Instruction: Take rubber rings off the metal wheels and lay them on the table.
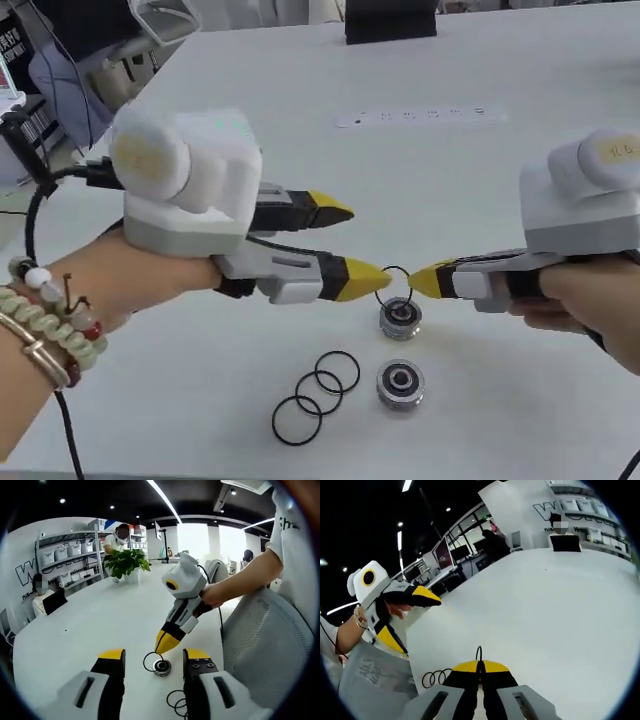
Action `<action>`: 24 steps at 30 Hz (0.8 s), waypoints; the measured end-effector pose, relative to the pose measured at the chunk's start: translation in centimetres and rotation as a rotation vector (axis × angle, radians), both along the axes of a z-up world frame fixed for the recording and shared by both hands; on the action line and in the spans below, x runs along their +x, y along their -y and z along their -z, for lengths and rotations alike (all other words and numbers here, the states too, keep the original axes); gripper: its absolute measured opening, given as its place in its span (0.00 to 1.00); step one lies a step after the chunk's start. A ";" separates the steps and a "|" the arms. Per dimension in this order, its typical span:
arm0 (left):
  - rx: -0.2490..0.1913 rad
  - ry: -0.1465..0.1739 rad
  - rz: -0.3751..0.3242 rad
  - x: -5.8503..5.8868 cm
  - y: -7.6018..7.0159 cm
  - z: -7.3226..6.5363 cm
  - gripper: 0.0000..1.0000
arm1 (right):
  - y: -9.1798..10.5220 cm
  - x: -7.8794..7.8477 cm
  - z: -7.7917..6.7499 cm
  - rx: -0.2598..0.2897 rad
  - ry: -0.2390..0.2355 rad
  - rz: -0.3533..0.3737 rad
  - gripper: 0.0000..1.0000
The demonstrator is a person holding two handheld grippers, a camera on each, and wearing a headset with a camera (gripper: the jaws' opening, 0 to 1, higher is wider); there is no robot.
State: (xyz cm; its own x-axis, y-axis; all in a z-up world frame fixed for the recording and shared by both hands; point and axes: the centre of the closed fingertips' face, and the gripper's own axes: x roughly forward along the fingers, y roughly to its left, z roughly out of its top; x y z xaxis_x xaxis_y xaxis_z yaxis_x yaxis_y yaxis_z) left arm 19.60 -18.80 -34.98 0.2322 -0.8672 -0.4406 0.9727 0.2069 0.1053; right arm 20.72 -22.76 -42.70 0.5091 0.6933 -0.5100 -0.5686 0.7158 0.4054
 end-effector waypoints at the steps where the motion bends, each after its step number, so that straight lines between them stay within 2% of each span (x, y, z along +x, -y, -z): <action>1: 0.001 0.012 -0.007 0.1 -0.4 -0.3 0.44 | -0.1 0.0 -0.1 0.002 0.002 -0.002 0.00; 5: 0.013 0.041 -0.026 -0.2 -2.3 -1.2 0.49 | -0.4 -0.1 -0.6 0.015 0.011 -0.009 0.00; 10: -0.016 0.026 -0.030 -1.3 -3.5 -2.1 0.50 | -0.8 -0.3 -0.9 0.025 0.013 -0.027 0.00; 14: -0.027 0.035 -0.041 -2.2 -4.5 -2.7 0.55 | -1.2 -0.6 -1.2 0.035 0.018 -0.049 0.00; 16: -0.038 0.030 -0.044 -2.6 -5.0 -3.0 0.55 | -1.5 -0.7 -1.4 0.042 0.021 -0.057 0.00; 20: -0.043 0.033 -0.063 -3.1 -6.3 -3.0 0.60 | -1.9 -1.0 -1.8 0.054 0.027 -0.069 0.00; 22: -0.046 0.021 -0.082 -3.3 -6.9 -2.7 0.62 | -2.1 -1.1 -1.9 0.058 0.028 -0.077 0.00; 24: -0.030 0.009 -0.086 -3.7 -7.5 -2.1 0.64 | -2.3 -1.3 -2.0 0.062 0.027 -0.085 0.00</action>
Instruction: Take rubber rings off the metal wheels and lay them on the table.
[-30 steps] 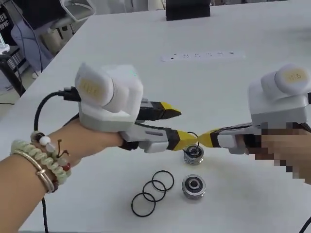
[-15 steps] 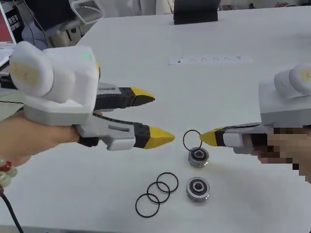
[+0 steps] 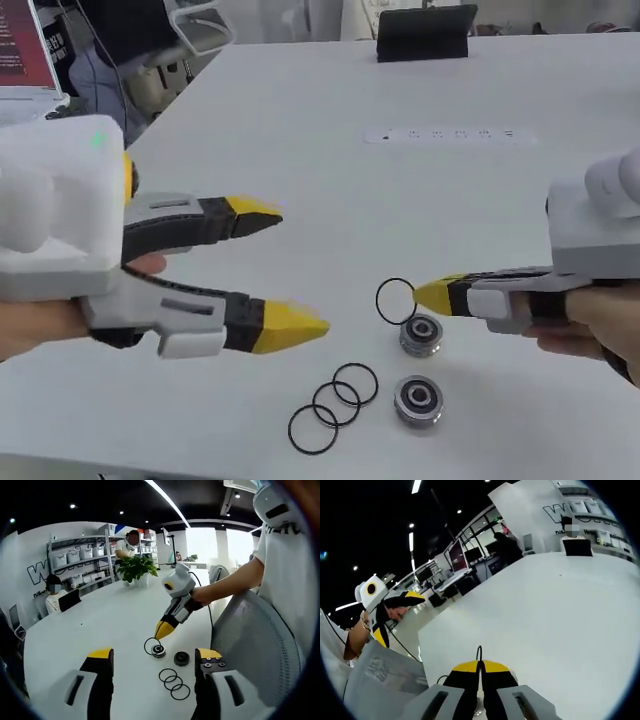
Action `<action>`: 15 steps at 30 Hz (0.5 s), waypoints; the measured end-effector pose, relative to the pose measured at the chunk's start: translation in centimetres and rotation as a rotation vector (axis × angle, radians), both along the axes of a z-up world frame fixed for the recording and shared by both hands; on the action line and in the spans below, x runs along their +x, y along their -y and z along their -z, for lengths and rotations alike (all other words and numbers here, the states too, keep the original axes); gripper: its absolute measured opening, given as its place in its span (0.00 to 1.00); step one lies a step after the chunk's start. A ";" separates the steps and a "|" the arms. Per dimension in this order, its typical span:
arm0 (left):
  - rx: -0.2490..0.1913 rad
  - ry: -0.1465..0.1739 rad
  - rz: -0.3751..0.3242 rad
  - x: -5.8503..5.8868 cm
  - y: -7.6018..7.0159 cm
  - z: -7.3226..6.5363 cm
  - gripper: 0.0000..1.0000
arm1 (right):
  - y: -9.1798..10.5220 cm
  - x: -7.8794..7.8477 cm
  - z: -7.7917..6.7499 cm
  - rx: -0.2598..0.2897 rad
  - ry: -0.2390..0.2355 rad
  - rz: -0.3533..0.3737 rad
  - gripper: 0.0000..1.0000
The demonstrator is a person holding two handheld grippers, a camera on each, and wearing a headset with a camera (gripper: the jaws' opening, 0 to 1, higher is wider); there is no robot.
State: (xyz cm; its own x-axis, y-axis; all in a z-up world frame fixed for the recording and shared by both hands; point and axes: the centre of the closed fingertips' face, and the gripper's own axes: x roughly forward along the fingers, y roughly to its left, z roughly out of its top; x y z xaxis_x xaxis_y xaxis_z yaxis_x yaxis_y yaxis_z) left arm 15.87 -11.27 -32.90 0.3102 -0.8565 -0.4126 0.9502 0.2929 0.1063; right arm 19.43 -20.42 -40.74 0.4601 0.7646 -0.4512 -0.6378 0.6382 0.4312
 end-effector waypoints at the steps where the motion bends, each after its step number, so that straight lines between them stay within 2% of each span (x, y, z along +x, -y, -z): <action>1: 0.008 -0.001 0.001 -0.2 -0.3 0.3 0.65 | -0.1 -0.1 0.0 0.001 -0.001 -0.004 0.00; 4: 0.014 -0.019 -0.006 -0.9 -1.0 0.9 0.70 | -0.4 -0.3 0.0 0.001 -0.001 -0.016 0.00; 8: -0.002 -0.041 -0.007 -1.9 -1.7 1.7 0.78 | -0.8 -0.6 0.1 -0.001 -0.005 -0.033 0.00; 15: 0.049 -0.075 -0.057 -2.5 -3.4 4.3 0.84 | -1.5 -1.3 0.4 -0.003 -0.018 -0.070 0.00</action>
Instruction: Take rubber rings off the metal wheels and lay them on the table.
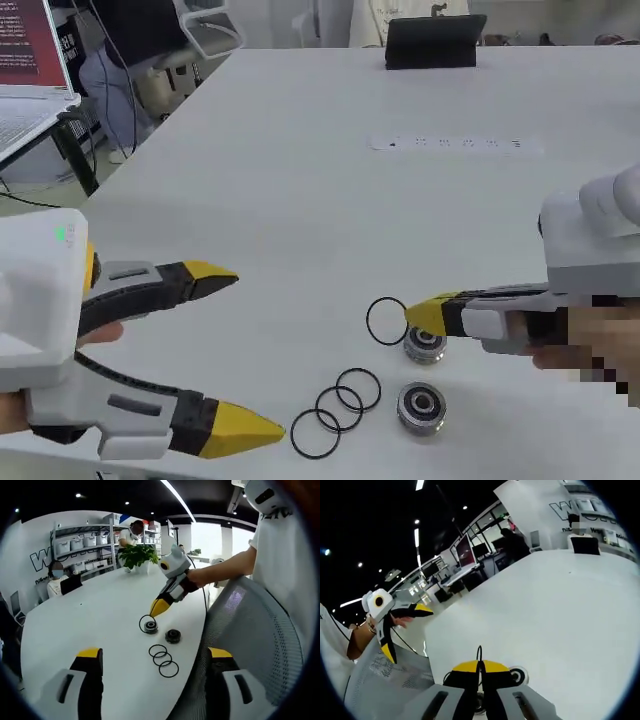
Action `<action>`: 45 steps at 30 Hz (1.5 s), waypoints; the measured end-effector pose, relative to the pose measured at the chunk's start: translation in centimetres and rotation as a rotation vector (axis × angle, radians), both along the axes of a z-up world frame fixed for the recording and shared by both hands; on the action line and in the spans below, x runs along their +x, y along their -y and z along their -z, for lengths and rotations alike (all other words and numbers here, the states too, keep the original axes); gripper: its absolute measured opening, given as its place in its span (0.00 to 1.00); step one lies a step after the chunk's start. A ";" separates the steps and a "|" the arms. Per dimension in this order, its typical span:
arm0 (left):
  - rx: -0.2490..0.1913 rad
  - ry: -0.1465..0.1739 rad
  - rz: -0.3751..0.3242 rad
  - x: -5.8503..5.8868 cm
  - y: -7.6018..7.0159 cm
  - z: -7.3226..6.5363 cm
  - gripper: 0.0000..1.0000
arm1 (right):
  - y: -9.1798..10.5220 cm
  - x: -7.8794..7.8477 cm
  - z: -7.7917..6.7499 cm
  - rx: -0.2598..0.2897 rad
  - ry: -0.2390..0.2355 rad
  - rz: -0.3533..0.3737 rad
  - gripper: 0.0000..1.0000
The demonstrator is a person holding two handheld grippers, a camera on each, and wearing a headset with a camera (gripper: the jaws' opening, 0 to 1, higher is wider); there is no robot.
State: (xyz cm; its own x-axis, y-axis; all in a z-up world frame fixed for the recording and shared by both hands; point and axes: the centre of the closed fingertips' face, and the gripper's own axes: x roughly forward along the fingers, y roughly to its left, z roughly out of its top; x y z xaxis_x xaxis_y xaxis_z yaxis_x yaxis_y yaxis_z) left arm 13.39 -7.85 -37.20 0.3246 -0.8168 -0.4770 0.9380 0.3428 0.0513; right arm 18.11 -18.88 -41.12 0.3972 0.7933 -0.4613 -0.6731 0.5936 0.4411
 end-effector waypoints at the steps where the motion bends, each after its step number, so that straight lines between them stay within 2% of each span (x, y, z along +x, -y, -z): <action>1: -0.001 -0.005 -0.009 0.0 -0.1 0.2 0.85 | -0.1 -0.1 0.1 -0.003 -0.001 -0.005 0.00; 7: -0.021 -0.037 -0.048 -0.5 -0.6 1.1 0.89 | -0.7 -0.8 0.6 -0.016 -0.018 -0.037 0.00; 10: -0.012 -0.045 -0.067 -0.5 -0.7 1.8 0.91 | -1.0 -1.0 1.0 -0.026 -0.022 -0.051 0.00; 20: 0.008 -0.088 -0.074 -0.8 -0.5 3.2 0.88 | -1.6 -1.7 2.6 -0.063 -0.042 -0.087 0.00; 28: 0.028 -0.101 -0.078 -1.0 -0.6 3.7 0.86 | -1.4 -1.6 4.1 -0.091 -0.059 -0.087 0.00; 31: 0.043 -0.108 -0.074 -1.0 -0.6 4.1 0.86 | -1.0 -1.4 4.9 -0.123 -0.060 -0.078 0.00; 34: 0.048 -0.107 -0.067 -1.1 -0.6 4.2 0.85 | -0.6 -1.0 5.2 -0.150 -0.041 -0.066 0.00; 38: 0.025 -0.121 -0.070 -1.2 -0.3 4.0 0.83 | -0.5 -0.9 5.3 -0.163 -0.035 -0.062 0.00; 40: 0.029 -0.116 -0.067 -1.2 -0.3 4.0 0.82 | -0.4 -0.7 5.4 -0.182 -0.019 -0.057 0.00; 45: 0.024 -0.116 -0.075 -1.1 -0.4 4.0 0.81 | -0.4 -0.4 5.5 -0.189 -0.014 -0.047 0.00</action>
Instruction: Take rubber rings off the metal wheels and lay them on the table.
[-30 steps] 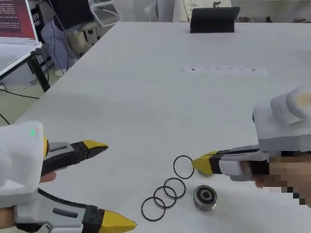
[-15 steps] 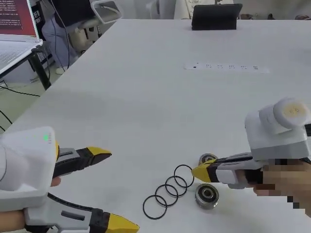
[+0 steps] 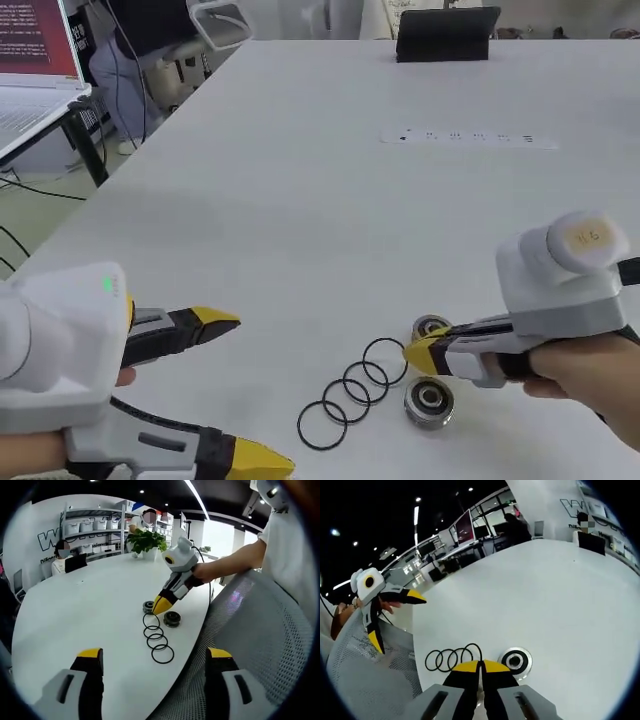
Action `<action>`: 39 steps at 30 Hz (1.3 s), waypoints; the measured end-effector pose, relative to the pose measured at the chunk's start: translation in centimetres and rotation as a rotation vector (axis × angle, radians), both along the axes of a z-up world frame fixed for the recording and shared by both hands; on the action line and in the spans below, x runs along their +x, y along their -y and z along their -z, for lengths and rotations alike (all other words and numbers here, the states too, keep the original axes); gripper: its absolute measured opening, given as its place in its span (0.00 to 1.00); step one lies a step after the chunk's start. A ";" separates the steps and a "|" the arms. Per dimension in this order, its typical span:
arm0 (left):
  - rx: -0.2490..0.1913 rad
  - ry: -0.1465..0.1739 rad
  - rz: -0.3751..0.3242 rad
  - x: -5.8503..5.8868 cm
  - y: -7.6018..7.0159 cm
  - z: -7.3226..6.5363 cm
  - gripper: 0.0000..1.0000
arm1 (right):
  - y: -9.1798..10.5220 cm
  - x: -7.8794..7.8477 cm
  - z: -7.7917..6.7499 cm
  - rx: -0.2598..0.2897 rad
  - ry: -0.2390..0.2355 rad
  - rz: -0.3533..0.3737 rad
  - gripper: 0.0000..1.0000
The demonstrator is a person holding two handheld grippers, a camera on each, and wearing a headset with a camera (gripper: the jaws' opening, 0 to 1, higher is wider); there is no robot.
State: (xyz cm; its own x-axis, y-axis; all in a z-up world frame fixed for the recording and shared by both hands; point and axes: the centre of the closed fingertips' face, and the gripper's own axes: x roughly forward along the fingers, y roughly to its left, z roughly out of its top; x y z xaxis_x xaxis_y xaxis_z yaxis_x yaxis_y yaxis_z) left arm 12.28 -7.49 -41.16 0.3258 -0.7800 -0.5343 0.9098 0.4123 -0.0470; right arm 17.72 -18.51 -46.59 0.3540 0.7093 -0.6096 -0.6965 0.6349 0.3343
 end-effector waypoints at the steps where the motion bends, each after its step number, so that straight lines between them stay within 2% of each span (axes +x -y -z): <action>1: -0.002 -0.002 -0.001 0.0 0.0 0.0 0.81 | 0.0 0.1 0.0 -0.007 0.007 0.002 0.00; 10: -0.006 -0.009 -0.008 0.0 0.0 0.0 0.80 | 0.3 0.4 0.2 -0.025 0.023 0.014 0.02; 13: -0.008 -0.010 -0.009 0.0 0.0 0.0 0.80 | 0.4 0.4 0.3 -0.050 0.042 0.003 0.01; 18: -0.024 -0.004 -0.020 0.2 0.1 -0.3 0.80 | 0.3 0.4 0.1 -0.061 0.057 -0.007 0.01; 28: -0.027 -0.011 -0.022 0.2 0.0 -0.2 0.80 | 0.1 0.5 -1.0 -0.064 0.091 -0.025 0.02; 32: -0.027 -0.015 -0.018 0.1 0.1 -0.1 0.80 | -0.3 0.2 -1.5 -0.031 0.067 -0.027 0.05; 39: -0.027 -0.015 -0.015 0.0 0.1 -0.2 0.81 | -0.9 -0.3 -3.0 -0.049 0.118 -0.063 0.08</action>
